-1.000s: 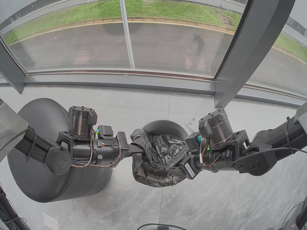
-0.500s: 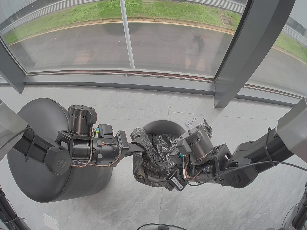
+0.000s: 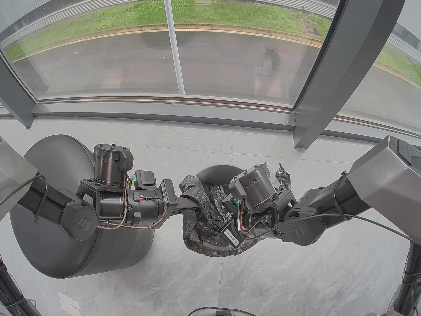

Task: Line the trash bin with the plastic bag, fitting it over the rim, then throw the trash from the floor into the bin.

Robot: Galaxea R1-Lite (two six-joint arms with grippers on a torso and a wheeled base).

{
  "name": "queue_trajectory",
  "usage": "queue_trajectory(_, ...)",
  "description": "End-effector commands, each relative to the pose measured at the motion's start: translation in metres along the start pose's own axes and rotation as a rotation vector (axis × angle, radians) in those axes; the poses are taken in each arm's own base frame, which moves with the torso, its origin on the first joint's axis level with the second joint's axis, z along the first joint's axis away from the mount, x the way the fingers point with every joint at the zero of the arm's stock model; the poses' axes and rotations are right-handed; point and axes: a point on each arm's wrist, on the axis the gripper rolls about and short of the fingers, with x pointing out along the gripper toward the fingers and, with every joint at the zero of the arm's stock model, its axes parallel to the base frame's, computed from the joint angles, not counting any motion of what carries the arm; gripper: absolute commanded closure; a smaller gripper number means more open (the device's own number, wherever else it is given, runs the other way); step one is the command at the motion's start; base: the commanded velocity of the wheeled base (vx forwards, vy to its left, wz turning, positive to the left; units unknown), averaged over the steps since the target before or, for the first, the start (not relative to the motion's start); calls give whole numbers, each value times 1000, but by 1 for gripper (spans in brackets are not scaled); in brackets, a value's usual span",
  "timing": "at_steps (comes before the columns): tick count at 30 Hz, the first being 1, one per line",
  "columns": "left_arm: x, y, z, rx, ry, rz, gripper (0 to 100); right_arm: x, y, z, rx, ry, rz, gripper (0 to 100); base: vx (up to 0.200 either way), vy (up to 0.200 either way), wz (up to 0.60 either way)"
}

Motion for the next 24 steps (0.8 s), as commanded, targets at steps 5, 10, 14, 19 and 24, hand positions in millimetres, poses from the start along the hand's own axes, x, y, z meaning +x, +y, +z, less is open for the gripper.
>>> queue_trajectory(5, 0, 0, 0, 3, -1, 1, 100, 1, -3, 8, 8, -25, -10, 100, 0, 0, 0)
queue_trajectory(10, 1, 3, -1, 16, -6, 15, 100, -9, -13, 14, 22, -51, -28, 100, 0, 0, 0)
queue_trajectory(14, 0, 2, -1, 67, -25, 34, 100, -10, -20, 14, 35, -56, -41, 100, 0, 0, 0)
queue_trajectory(19, 7, -5, -4, 108, -119, 119, 100, -13, -32, 17, 56, -69, -64, 100, 0, 0, 0)
queue_trajectory(24, 10, -5, -4, 152, -131, 137, 100, -15, -49, 24, 83, -99, -96, 100, 0, 0, 0)
